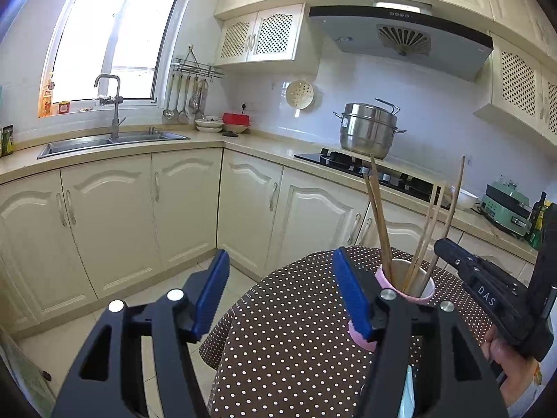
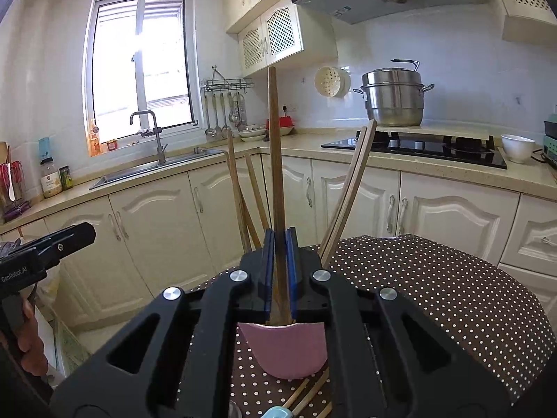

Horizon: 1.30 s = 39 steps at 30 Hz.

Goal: Organize utensils
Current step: 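Open both grippers and move them back toward the spoon and chopsticks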

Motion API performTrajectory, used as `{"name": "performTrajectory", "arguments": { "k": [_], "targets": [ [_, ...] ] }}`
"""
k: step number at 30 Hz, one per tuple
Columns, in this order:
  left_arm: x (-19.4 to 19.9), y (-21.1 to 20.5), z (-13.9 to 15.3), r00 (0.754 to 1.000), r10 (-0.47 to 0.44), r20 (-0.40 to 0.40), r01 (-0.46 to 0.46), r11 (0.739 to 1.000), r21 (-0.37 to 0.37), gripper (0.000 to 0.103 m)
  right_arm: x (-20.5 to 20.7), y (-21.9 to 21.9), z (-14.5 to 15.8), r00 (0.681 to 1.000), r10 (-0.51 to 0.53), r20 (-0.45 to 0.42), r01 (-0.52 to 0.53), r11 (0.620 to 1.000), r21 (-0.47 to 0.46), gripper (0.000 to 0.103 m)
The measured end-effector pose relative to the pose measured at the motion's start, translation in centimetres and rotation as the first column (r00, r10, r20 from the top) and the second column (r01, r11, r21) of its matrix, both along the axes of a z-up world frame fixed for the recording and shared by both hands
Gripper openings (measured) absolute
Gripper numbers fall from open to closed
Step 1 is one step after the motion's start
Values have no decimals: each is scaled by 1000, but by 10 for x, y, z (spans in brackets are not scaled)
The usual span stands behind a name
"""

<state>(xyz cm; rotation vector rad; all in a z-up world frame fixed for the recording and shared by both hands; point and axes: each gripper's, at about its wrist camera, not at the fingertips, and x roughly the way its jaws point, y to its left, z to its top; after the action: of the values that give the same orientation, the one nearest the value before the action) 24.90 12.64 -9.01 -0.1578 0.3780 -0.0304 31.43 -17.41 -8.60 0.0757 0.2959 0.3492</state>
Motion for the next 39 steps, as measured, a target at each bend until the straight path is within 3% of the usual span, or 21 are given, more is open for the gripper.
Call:
{"name": "performTrajectory", "arguments": {
  "k": [2,4,6,16,22,26,30,33,39],
  "targets": [
    [-3,-1,1,1000,-12,3,12,1000,-2,63,-3,0,2,1000,5,3,-5,1000,2,9],
    [-6,-3,2,1000,-11,5,11,1000,2,64,-7,0,5,1000,8,10,-8,1000,6,18],
    [-7,-5,3,1000,-13,8,13,1000,5,64,-11,-1,7,1000,9,19,-10,1000,20,49],
    [-19,-17,4,999,-29,-13,29,999,15,64,-31,-11,20,999,14,40,-16,999,46,55],
    [-16,-30,-2,986,-125,-110,125,992,-7,64,-42,-19,20,1000,0,-13,0,1000,25,58],
    [-7,-43,-20,937,-254,-241,238,967,-92,64,-51,-26,11,998,-5,-67,5,1000,-2,59],
    [2,-56,-42,875,-324,-360,281,945,-167,64,-56,-33,-4,992,-9,-129,6,1000,-21,60],
    [5,-68,-61,832,-354,-428,299,935,-192,64,-59,-41,-17,983,-11,-181,8,1000,-17,60],
    [10,-87,-101,751,-332,-571,271,943,-192,56,-68,-54,-41,968,-7,-251,6,1000,-6,61]
  ]
}}
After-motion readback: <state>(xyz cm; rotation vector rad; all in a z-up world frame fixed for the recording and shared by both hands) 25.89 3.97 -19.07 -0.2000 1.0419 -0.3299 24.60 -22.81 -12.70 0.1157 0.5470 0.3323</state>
